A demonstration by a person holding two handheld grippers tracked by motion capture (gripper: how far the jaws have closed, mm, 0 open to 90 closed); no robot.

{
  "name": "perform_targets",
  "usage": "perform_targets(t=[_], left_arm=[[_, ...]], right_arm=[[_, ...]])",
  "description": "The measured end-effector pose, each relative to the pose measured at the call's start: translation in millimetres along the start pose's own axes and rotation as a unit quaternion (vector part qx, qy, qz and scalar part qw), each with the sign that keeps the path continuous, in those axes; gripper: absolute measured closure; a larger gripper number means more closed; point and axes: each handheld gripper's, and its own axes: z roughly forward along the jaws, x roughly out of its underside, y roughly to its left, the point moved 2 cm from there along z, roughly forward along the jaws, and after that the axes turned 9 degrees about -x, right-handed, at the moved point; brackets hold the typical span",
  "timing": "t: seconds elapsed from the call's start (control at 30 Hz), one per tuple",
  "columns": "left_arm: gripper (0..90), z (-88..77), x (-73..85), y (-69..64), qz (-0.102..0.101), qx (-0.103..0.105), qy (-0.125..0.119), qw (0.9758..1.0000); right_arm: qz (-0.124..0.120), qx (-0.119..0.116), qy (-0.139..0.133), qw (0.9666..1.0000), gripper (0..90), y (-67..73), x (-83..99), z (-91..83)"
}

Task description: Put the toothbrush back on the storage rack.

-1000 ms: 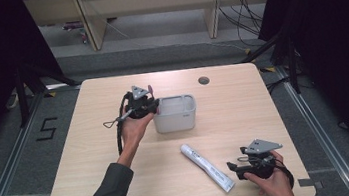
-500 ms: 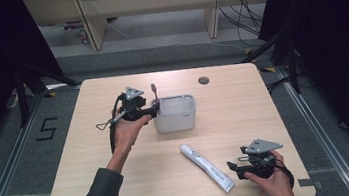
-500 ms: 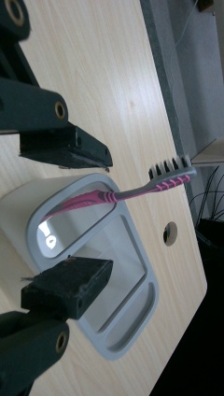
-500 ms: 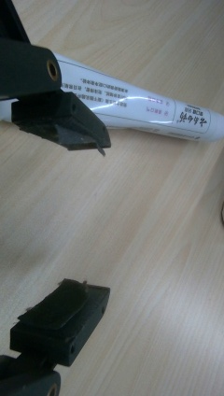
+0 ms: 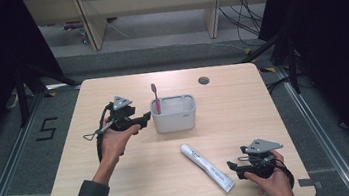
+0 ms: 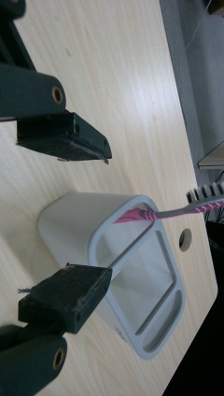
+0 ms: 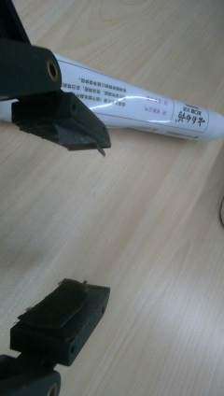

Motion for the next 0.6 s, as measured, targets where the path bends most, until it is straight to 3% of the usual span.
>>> perform_targets(t=[0.27,0.37,0.6], left_arm=[[34.9,-17.1,24.3,11.0,0.004,0.002,0.012,0.9999],[34.8,-21.9,33.9,14.5,0.003,0.004,0.016,0.9999],[33.7,-29.7,54.1,19.0,0.000,0.012,0.019,0.9997]], right_arm=[[0.007,-0.012,0.002,0.9999,25.2,1.4,-0.1,1.1],[-0.001,0.000,-0.001,1.0000,26.0,0.5,-0.2,0.7],[-0.003,-0.001,-0.003,1.0000,26.4,0.4,-0.8,0.7]])
